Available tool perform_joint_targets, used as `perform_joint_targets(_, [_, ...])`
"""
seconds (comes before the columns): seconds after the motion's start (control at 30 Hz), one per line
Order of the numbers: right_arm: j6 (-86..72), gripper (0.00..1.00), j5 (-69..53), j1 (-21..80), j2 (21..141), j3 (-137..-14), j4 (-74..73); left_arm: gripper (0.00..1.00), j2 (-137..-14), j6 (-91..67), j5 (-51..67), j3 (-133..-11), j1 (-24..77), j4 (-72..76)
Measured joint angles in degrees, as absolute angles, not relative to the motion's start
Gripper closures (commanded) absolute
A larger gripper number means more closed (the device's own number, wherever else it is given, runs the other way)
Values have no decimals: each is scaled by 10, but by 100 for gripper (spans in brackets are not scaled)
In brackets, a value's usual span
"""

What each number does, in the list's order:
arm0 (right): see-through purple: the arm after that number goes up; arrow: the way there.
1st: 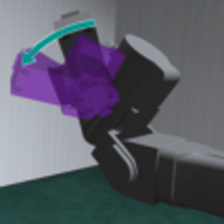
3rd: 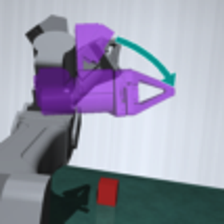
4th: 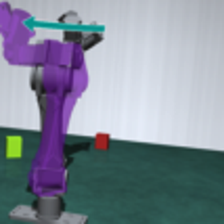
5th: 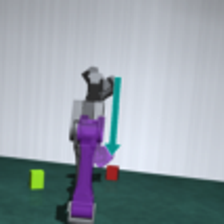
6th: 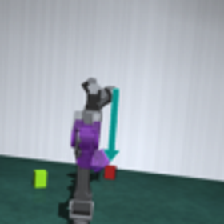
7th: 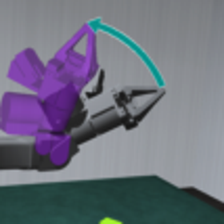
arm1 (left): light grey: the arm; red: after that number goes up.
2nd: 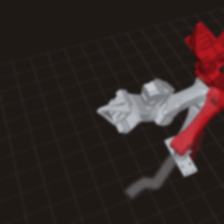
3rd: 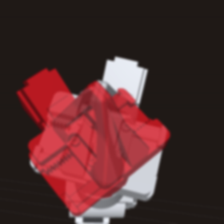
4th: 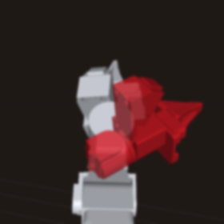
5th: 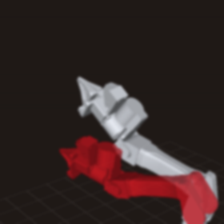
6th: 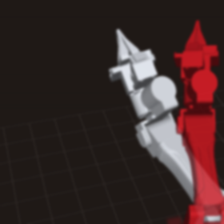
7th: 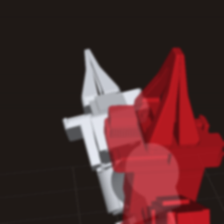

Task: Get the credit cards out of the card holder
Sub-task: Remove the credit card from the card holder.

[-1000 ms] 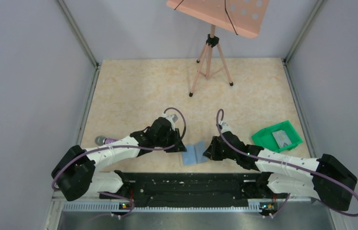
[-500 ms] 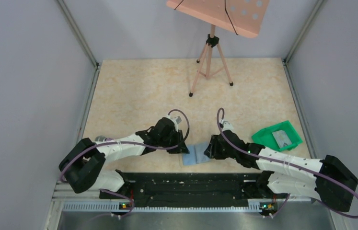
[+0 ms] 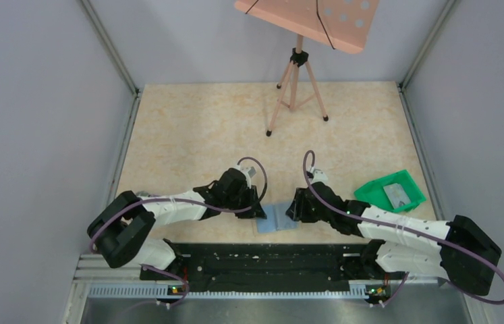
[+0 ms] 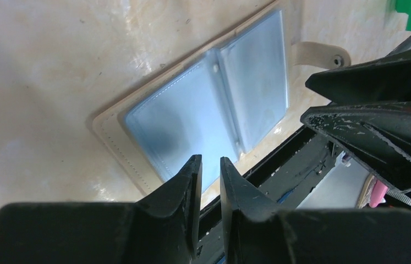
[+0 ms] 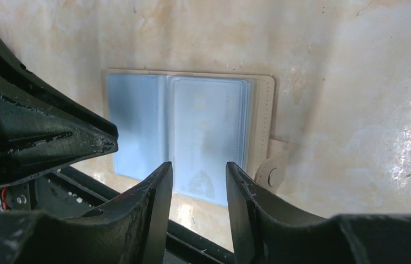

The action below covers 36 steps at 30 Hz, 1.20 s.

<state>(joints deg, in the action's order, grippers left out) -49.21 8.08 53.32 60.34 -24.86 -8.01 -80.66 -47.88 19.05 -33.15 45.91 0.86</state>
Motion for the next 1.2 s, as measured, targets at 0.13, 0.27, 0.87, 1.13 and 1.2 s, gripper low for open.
perform_joint_targets(0.13, [-493,59,84,531,627,-248,-68,77,-809,-480,191,-316,459,18])
perform_joint_targets(0.27, [-493,59,83,529,645,-248,-51,77,-814,-481,191,-309,460,28])
perform_joint_targets(0.87, [-497,57,88,526,669,-240,-27,77,-819,-486,190,-298,463,49])
perform_joint_targets(1.13, [-496,58,88,526,681,-240,-20,77,-819,-490,191,-295,463,54])
perform_joint_targets(1.2, [-495,58,87,526,682,-240,-17,77,-819,-490,191,-295,463,54])
